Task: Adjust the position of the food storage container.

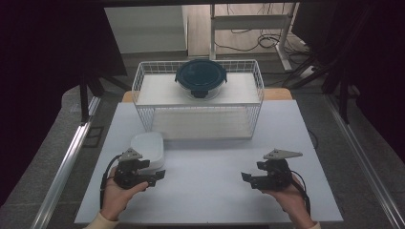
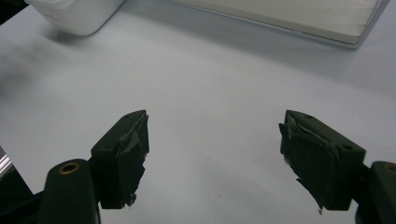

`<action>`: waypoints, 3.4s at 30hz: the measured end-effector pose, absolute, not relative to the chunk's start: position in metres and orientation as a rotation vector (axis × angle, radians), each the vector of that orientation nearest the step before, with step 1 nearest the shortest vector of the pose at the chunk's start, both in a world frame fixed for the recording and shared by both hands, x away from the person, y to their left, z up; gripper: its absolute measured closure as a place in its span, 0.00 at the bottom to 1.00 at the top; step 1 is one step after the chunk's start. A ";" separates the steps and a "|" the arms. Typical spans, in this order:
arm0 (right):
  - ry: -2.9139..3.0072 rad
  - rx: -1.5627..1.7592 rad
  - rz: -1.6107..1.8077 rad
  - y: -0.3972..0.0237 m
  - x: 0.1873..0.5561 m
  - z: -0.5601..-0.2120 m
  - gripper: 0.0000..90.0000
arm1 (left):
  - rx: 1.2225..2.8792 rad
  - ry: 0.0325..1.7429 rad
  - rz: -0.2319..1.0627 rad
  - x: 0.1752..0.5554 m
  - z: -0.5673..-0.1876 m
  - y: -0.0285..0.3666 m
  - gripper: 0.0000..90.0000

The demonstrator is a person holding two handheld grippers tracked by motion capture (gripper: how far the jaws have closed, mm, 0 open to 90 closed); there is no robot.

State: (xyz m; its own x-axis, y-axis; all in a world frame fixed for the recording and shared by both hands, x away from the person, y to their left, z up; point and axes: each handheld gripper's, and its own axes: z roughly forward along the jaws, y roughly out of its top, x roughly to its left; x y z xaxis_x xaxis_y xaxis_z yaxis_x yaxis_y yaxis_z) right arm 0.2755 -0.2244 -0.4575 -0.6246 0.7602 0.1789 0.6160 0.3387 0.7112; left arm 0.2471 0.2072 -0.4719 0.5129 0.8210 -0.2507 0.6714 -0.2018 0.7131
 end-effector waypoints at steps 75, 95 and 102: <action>2.459 1.258 1.091 -0.217 0.275 -0.466 0.26 | 1.904 1.536 0.175 0.387 -0.498 0.307 1.00; 2.470 1.247 1.092 -0.214 0.274 -0.467 0.26 | 1.891 1.495 0.065 0.362 -0.504 0.283 1.00; 2.476 1.247 1.090 -0.212 0.274 -0.468 0.26 | 1.930 1.442 0.038 0.353 -0.503 0.264 1.00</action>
